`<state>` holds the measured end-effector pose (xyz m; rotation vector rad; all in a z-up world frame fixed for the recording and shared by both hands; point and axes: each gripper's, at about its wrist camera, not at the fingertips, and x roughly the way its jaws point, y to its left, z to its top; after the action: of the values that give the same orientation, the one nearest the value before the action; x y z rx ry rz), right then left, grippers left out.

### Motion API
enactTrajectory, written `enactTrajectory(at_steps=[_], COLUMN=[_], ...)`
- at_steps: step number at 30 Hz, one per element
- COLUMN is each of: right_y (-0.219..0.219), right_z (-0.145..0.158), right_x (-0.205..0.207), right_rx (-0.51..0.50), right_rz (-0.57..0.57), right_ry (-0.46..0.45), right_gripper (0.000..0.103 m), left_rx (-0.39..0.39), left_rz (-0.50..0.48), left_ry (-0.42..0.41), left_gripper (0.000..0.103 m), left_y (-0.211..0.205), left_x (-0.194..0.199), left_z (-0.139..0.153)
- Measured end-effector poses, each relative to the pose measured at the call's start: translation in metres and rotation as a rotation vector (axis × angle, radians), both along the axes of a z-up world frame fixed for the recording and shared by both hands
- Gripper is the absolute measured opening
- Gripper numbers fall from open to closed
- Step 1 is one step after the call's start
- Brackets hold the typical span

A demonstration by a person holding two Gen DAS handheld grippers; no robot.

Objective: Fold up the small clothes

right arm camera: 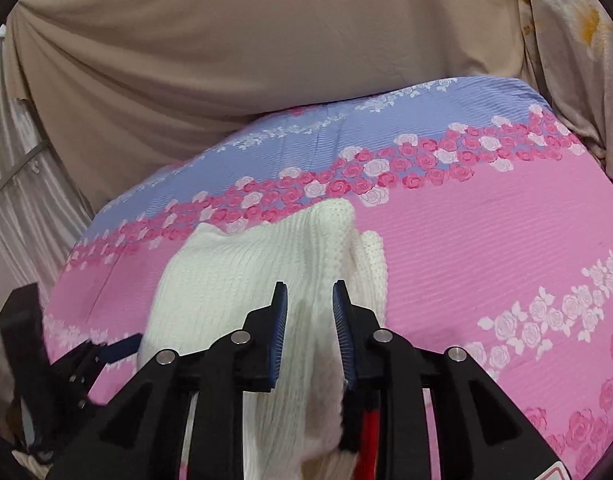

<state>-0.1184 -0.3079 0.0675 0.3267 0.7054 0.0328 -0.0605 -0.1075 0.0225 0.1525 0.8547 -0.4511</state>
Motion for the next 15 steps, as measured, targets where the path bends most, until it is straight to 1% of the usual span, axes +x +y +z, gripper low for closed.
enactTrajectory(at_steps=[1,3,6,8,9,10,11,13,14,15], right_y=[0.002,0.006,0.011,0.016,0.018,0.019,0.019,0.018,0.016,0.012], right_z=[-0.003,-0.013,-0.032,-0.043,-0.047,-0.046,-0.039,-0.022,-0.018,-0.022], right_x=[-0.011,-0.032,-0.046,-0.044,-0.041,-0.041,-0.047,-0.061,-0.065,-0.066], right_rx=[-0.001,0.019,0.069,0.060,0.029,0.028,0.049,0.052,0.044,0.040], right_rz=[0.005,0.011,0.036,0.047,0.031,0.036,0.039,0.037,0.026,0.018], right_ry=[0.005,0.028,0.075,0.099,0.111,0.111,0.070,-0.001,-0.013,0.004], right_gripper=[0.044,0.050,0.050,0.049,0.031,0.010,0.010,0.009,0.009,0.009], left_rx=[0.000,-0.005,-0.014,-0.012,-0.013,-0.014,-0.016,-0.024,-0.022,-0.013], left_rz=[0.001,0.004,0.006,0.006,0.007,0.005,0.003,0.002,0.003,0.004], left_ry=[0.000,0.006,0.011,0.012,0.013,0.016,0.020,0.018,0.015,0.017], left_gripper=[0.093,0.093,0.093,0.093,0.093,0.093,0.093,0.093,0.093,0.093], left_y=[0.001,0.002,0.004,0.004,0.005,0.006,0.007,0.011,0.012,0.013], left_x=[-0.001,-0.004,-0.009,-0.012,-0.013,-0.015,-0.017,-0.022,-0.025,-0.026], left_z=[0.000,0.000,0.000,-0.001,-0.001,-0.001,0.000,0.002,0.001,-0.002])
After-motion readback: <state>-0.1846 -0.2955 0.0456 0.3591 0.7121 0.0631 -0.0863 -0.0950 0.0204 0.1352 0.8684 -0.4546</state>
